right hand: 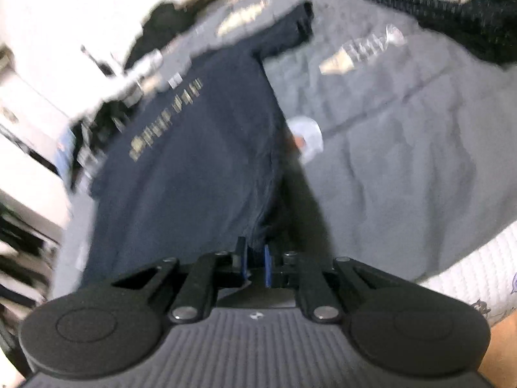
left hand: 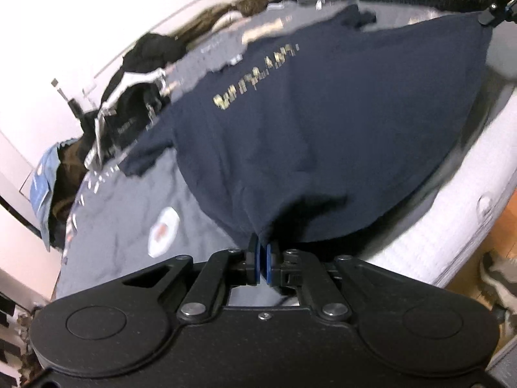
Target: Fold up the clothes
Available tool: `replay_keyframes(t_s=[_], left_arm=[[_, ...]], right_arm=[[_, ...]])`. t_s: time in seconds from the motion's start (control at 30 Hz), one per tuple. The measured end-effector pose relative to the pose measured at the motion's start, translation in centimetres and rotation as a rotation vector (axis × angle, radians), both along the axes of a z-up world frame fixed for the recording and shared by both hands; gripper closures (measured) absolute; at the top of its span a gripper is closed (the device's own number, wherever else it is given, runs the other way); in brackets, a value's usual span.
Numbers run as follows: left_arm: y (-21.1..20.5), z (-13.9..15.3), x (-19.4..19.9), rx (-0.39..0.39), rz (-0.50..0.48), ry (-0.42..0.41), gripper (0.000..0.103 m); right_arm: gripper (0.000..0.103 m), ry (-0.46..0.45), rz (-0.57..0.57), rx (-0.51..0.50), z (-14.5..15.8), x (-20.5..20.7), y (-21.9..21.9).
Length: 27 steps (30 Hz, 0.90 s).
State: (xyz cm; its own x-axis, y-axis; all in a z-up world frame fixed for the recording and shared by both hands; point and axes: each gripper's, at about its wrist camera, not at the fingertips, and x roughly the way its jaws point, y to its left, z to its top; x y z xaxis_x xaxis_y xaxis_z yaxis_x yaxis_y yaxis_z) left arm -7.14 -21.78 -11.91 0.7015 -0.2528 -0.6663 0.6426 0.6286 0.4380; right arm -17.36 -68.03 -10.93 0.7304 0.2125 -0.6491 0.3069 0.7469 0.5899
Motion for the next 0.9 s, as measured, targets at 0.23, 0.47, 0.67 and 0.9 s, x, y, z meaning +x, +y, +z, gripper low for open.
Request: replay_keyframes(t_s=[0.23,0.47,0.67,0.9], left_arm=[[-0.3,-0.5,-1.0,0.099,-0.084,0.060,0.100],[-0.4,-3.1,-0.7,0.193,-0.087,0.190,0.070],[3.5,2.5,1.1,-0.173,-0.017,0.239,0.046],[7.3,5.8,11.2,-0.734,0.313,0.206,0.042]], right_arm=[[0.094,-0.019,0.006,-0.007,3.5,-0.7,-1.4],[0.092,0.302,0.046,-0.138,-2.5,1.5,-1.5],[0.084,0.383,0.019,-0.410,-1.1,1.8,-0.6],[0.070,0.073,0.003,-0.493,5.5,5.4,2.7]])
